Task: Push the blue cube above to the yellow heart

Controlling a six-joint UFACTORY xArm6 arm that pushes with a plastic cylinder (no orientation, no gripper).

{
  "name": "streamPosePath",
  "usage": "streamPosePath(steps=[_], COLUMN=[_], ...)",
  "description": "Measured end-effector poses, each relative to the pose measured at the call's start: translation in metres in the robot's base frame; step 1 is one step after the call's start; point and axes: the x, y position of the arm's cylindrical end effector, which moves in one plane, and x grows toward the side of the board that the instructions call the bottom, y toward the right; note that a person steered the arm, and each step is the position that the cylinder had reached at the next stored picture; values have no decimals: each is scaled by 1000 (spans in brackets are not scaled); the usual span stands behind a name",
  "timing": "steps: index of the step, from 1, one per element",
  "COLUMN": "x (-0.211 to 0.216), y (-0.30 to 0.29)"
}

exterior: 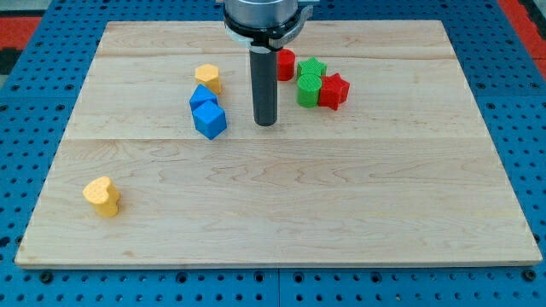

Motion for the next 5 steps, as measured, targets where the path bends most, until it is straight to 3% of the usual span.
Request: streamPosePath(steps=[2,4,5], x=[-19,55,68], y=[-48,-113,-138])
